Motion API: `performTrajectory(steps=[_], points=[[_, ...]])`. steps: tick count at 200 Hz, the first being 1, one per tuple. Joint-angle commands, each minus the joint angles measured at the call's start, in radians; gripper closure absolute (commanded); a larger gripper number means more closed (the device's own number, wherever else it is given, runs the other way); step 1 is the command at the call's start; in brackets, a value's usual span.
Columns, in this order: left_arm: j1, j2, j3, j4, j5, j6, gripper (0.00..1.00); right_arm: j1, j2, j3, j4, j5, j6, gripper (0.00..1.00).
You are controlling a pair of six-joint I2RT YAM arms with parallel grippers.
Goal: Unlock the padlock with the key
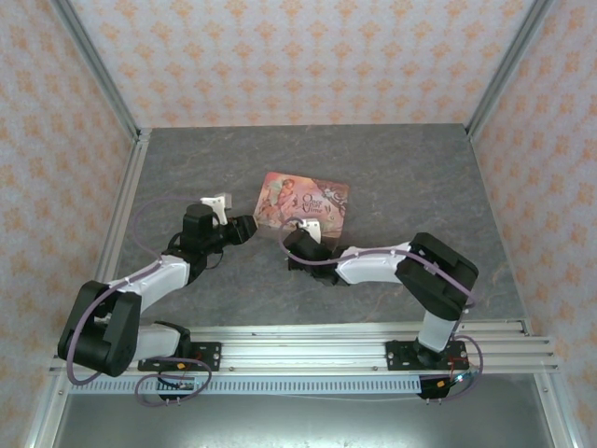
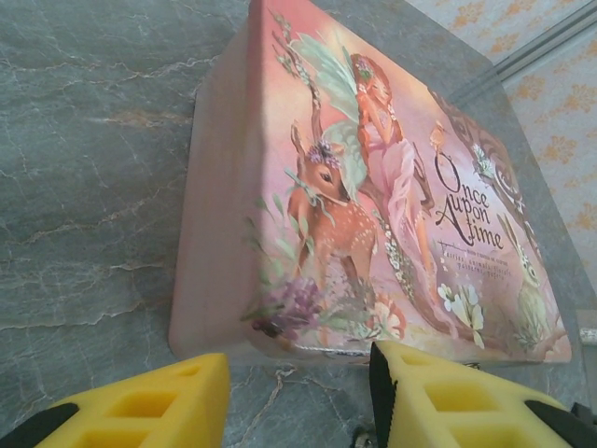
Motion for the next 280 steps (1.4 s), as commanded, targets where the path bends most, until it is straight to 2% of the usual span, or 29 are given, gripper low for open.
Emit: performTrajectory(steps=[1,66,109,147,171,212,238,280], points=[[0.013,-0.029,-0.011,-0.022,-0.005,0.026,0.55,0.005,-0.055,0.086,-0.24,0.069,-0.146,1.0],[0.012,-0.016,-0.021,0.004,0.004,0.013,0.55,-0.01,-0.009,0.287,-0.574,-0.107,-0.405,1.0],[0.012,-0.014,-0.044,0.013,-0.003,0.013,0.55,-0.056,0.0,0.366,-0.709,-0.055,-0.445,1.0],[0.012,-0.016,-0.052,0.01,0.003,0.016,0.55,-0.058,0.037,0.427,-0.79,0.007,-0.445,1.0],[0.012,-0.013,-0.059,0.017,0.01,0.01,0.55,-0.06,0.048,0.426,-0.79,0.033,-0.401,1.0],[0.011,-0.036,-0.074,0.023,0.007,-0.013,0.55,-0.093,0.006,0.317,-0.634,-0.125,-0.193,1.0],[0.01,-0.078,-0.072,-0.01,-0.001,-0.013,0.55,-0.107,-0.019,0.247,-0.532,-0.178,-0.064,1.0],[0.009,-0.169,-0.052,-0.095,-0.029,-0.004,0.55,-0.129,-0.072,0.194,-0.515,-0.122,0.036,1.0]])
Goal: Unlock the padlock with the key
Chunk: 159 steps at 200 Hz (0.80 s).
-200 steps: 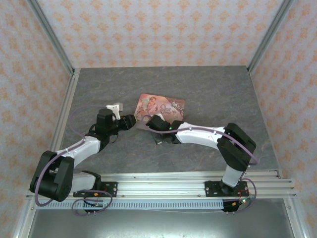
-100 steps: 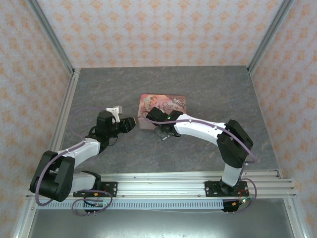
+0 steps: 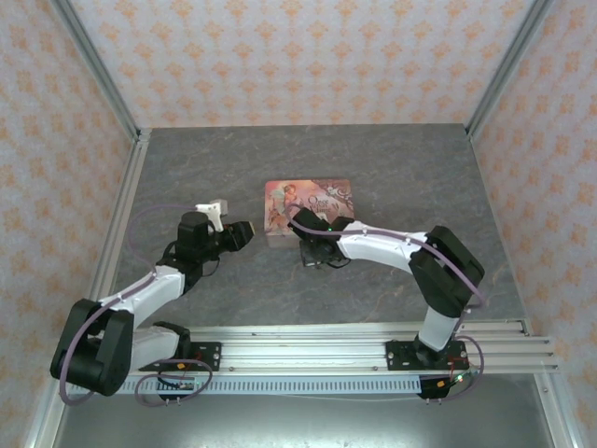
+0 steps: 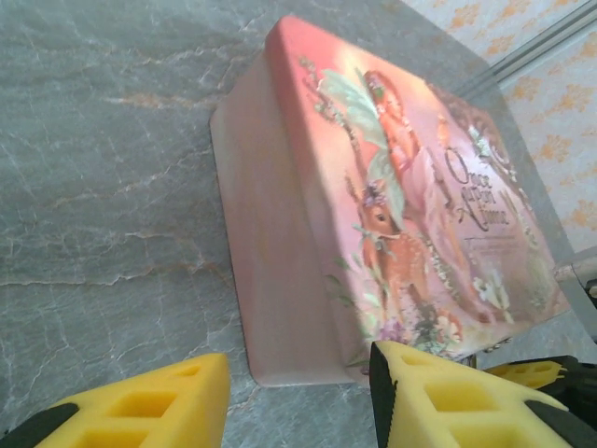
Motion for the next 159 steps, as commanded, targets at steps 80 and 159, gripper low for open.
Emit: performTrajectory(steps=[80,159], points=[[-0.006,-0.126,0.01,-0.124,-0.042,-0.001,0.55,-0.078,-0.125,-0.086,0.095,0.044,0.316,1.0],[-0.007,-0.17,0.004,-0.156,-0.03,0.0,0.55,-0.064,-0.019,0.03,-0.1,0.203,0.621,1.0]])
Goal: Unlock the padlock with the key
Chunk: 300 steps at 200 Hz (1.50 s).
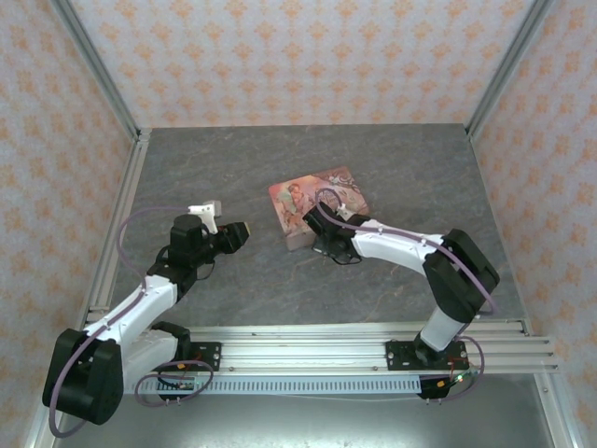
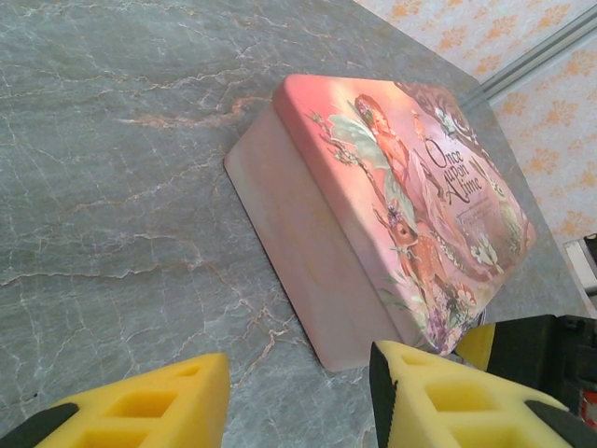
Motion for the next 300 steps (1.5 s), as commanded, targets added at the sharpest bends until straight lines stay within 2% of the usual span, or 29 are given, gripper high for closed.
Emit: performTrajectory(steps=[1,70,93,133,177,218,250,300], points=[[-0.006,-0.019,0.004,-0.027,-0.003,0.0,0.55,0.014,0.034,0.079,-0.109,0.136,0.136,1.0],[-0.024,0.115,0.187,-0.14,0.021,0.041,0.55,0.042,0.054,0.163,-0.241,0.276,0.328,1.0],[-0.052,0.177,0.234,-0.122,0.009,0.027,0.54,0.042,0.062,0.171,-0.218,0.267,0.347,1.0],[-0.149,0.314,0.328,-0.088,-0.006,0.006,0.54,0.042,0.07,0.155,-0.188,0.23,0.296,1.0],[-0.221,0.47,0.38,-0.033,-0.047,-0.028,0.54,0.04,0.1,0.148,-0.288,0.252,0.229,1.0],[-0.227,0.6,0.406,0.043,-0.046,-0.071,0.54,0.041,0.116,0.152,-0.344,0.285,0.2,1.0],[-0.234,0.629,0.424,0.037,-0.059,-0.059,0.55,0.041,0.114,0.158,-0.364,0.303,0.177,1.0],[-0.237,0.692,0.437,0.021,-0.078,-0.04,0.56,0.041,0.161,0.231,-0.512,0.369,0.122,1.0]])
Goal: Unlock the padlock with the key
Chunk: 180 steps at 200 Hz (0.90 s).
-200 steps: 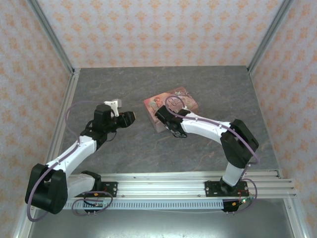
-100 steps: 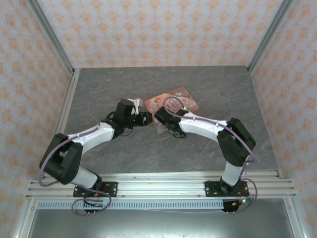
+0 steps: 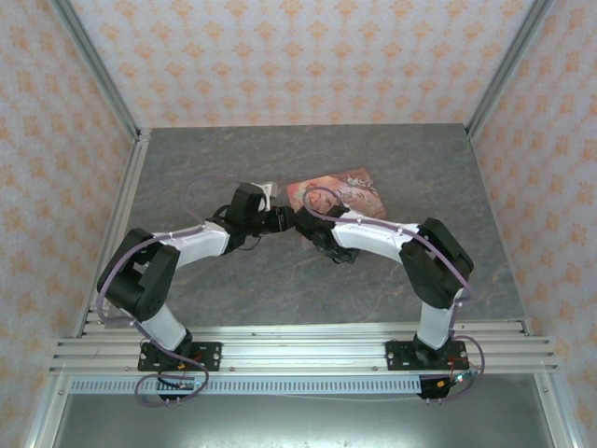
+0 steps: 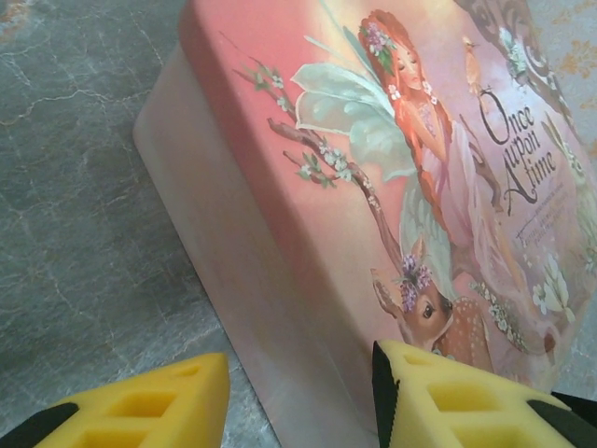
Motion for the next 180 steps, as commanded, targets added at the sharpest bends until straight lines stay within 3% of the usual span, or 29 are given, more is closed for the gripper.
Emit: performTrajectory(steps=[1,53,91,124,180], points=[[-0.003,0.041,0.002,-0.015,-0.051,0.01,0.56,0.004,0.01,0.054,-0.139,0.132,-0.032,1.0],[-0.007,0.03,-0.04,-0.001,-0.061,0.002,0.58,0.002,0.011,0.077,-0.207,0.208,-0.068,1.0],[-0.007,-0.102,-0.094,-0.056,-0.115,0.012,0.58,0.021,-0.051,0.03,0.066,0.091,-0.411,1.0],[0.019,-0.323,-0.139,-0.216,-0.25,0.069,0.56,0.036,-0.058,0.032,0.15,0.016,-0.657,1.0],[0.162,-0.602,-0.174,-0.437,-0.318,0.066,0.54,0.108,0.045,0.155,0.184,-0.082,-0.946,1.0]])
